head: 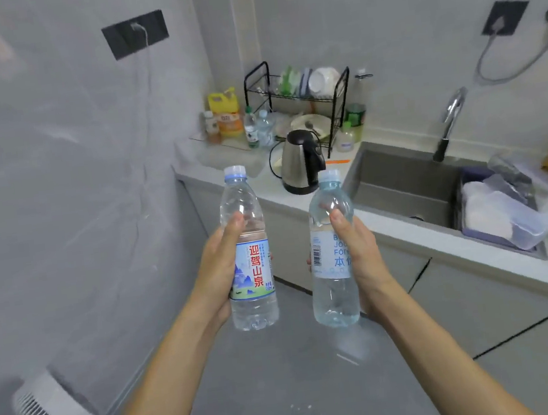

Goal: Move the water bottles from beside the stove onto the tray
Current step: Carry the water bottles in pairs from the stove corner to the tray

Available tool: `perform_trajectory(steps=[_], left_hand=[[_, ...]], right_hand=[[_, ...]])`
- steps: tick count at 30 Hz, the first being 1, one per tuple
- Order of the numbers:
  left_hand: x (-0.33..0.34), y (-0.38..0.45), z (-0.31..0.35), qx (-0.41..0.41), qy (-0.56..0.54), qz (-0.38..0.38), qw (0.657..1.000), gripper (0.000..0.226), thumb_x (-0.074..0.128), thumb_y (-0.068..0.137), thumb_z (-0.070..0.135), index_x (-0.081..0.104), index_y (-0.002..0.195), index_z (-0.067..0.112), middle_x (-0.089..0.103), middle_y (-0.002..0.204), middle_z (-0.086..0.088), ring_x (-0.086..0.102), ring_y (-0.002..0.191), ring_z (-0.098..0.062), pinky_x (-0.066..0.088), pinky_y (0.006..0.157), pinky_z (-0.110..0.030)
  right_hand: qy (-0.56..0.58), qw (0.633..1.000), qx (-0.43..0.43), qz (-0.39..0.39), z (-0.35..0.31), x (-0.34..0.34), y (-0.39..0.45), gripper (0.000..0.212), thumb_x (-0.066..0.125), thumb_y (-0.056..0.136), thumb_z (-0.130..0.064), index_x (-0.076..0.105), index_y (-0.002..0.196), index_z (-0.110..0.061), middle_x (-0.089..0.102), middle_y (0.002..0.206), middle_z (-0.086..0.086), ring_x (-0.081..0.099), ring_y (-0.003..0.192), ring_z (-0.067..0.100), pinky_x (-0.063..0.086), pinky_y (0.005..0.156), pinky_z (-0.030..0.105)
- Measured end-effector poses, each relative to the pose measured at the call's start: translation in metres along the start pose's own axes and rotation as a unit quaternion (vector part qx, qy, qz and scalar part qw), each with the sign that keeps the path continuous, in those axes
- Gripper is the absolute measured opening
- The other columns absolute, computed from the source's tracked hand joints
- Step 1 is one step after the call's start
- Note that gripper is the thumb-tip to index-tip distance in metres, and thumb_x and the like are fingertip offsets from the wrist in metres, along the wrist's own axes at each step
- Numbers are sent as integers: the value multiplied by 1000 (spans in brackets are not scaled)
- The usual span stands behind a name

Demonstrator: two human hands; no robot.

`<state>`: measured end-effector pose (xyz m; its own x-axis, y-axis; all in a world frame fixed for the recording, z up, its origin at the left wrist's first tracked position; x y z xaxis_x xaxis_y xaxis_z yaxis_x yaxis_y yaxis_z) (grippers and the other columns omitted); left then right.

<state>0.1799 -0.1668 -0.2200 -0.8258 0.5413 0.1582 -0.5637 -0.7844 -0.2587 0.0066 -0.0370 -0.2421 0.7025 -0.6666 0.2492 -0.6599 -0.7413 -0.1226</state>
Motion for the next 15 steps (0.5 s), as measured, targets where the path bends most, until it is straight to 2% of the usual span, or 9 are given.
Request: perform_trajectory(steps=[3, 6, 9, 12, 15], left_hand=[[-31, 39, 21, 1, -5, 52, 999, 58, 58, 96, 58, 64, 119, 5, 67, 86, -13, 69, 68, -21, 61, 61, -33], [-70, 83, 37, 1, -4, 91, 996, 61, 54, 102, 57, 61, 122, 0, 68, 95, -18, 68, 83, -32, 61, 70, -38], [-117, 132, 45, 5, -12, 130, 991, 64, 56, 101, 60, 63, 122, 0, 71, 93, -17, 70, 83, -33, 60, 76, -42], [-162, 191, 53, 2, -1, 142, 990, 78, 62, 77, 78, 69, 115, 11, 75, 91, -12, 72, 83, -30, 55, 79, -45], [-196, 254, 67, -14, 18, 142, 990, 78, 60, 64, 83, 69, 107, 20, 75, 88, -8, 68, 77, -25, 51, 70, -36]], right_hand=[[-2, 999, 13, -47, -1, 46, 63, 48, 68, 90, -63, 67, 120, -26, 73, 101, 5, 70, 97, 34, 57, 93, 59], [2, 996, 28, -89, 6, 96, 119, 51, 68, 90, -62, 67, 124, -24, 73, 98, 3, 70, 95, 33, 59, 88, 54], [-23, 990, 40, -132, 18, 149, 169, 56, 69, 87, -63, 66, 129, -26, 74, 106, 9, 72, 99, 35, 61, 87, 53], [-41, 988, 35, -143, 27, 196, 223, 39, 68, 91, -58, 70, 122, -34, 75, 105, 6, 72, 100, 35, 59, 96, 62], [-65, 987, 30, -145, 27, 231, 274, 24, 67, 96, -54, 72, 115, -41, 77, 106, 5, 74, 100, 33, 58, 97, 64]])
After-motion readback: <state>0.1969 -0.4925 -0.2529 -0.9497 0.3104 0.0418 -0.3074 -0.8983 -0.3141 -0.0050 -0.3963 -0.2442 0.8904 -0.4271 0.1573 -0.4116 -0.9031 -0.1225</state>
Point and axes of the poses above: each hand's wrist, its own y-axis towards the middle knuckle, its own x-axis out of the palm, z = x × y, the point moved 10 cm from there along y, towards the middle knuckle
